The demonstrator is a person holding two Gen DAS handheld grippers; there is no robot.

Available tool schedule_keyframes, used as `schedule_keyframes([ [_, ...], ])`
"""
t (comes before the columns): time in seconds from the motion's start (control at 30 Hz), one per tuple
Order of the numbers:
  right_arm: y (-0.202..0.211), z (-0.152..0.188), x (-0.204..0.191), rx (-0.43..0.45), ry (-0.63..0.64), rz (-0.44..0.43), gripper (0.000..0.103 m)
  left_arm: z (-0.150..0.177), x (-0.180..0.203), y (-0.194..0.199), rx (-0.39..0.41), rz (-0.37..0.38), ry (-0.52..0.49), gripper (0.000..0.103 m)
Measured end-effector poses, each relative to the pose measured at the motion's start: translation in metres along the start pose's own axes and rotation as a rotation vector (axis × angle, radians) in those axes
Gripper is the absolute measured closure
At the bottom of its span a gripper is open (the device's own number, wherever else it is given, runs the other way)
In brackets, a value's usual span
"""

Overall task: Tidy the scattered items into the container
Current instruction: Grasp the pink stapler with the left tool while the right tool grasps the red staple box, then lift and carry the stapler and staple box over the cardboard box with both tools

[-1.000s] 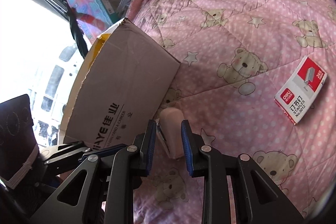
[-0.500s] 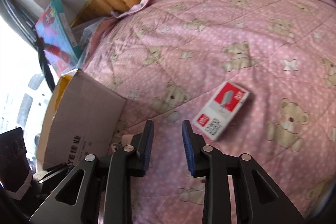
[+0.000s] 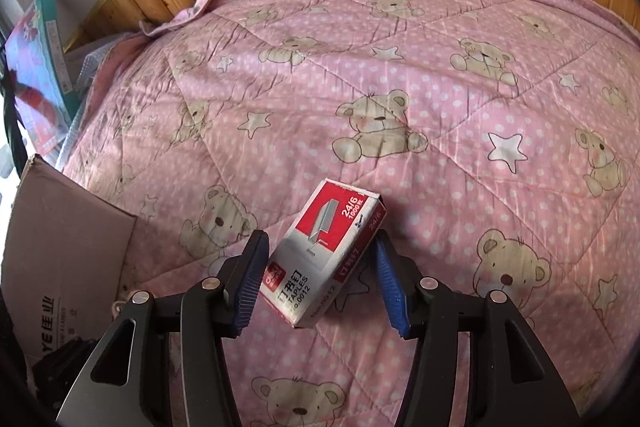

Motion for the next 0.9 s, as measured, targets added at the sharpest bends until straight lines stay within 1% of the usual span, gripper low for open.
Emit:
schedule_keyframes([
  [0.03,-0.001,-0.002,-0.001,0.000,0.006,0.002,0.044,-0.003,0.000,-0.001,0.008,0.002,0.003,0.054],
  [0.1,-0.004,-0.006,-0.003,0.001,0.010,-0.001,0.042,-0.007,0.003,-0.005,0.013,-0.013,-0.025,0.054],
  [0.17,-0.005,-0.008,-0.003,-0.004,0.009,0.006,0.042,-0.009,0.005,-0.008,0.015,-0.028,-0.041,0.054],
  [0.27,-0.007,-0.010,-0.008,0.010,0.039,0.056,0.042,-0.010,0.009,-0.011,0.022,-0.027,-0.065,0.054],
  [0.33,-0.008,-0.009,-0.011,0.036,0.077,0.102,0.042,-0.009,0.008,-0.011,0.036,-0.046,-0.085,0.058],
  [0.37,-0.007,-0.007,-0.010,0.046,0.078,0.103,0.043,-0.009,0.008,-0.011,0.039,-0.051,-0.097,0.059],
  [0.4,-0.006,-0.005,-0.009,0.054,0.075,0.105,0.048,-0.008,0.008,-0.010,0.039,-0.045,-0.102,0.060],
  [0.43,-0.004,-0.004,-0.005,0.057,0.070,0.116,0.060,-0.008,0.007,-0.009,0.038,-0.037,-0.102,0.061],
  [0.5,-0.001,-0.002,0.001,0.048,0.043,0.083,0.062,-0.006,0.005,-0.005,0.033,-0.019,-0.101,0.062],
  [0.63,0.007,0.004,0.012,0.039,-0.012,0.033,0.063,0.000,0.008,0.004,0.036,0.023,-0.093,0.062],
  [0.77,0.020,0.010,0.021,0.037,-0.061,0.001,0.063,0.003,0.016,0.014,0.035,0.056,-0.089,0.062],
  [0.9,0.035,0.022,0.021,0.030,-0.075,-0.021,0.063,0.003,0.024,0.024,0.036,0.084,-0.095,0.062],
])
Point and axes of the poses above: each gripper's, at about its wrist camera, not at the fingertips, and y roughly against the way its jaws point, x to its right, z to its underside, the point moved 7 cm from there along -y, roughly the way its jaws point, and after that the axes turned 14 degrees about z, right-handed, at the moved point
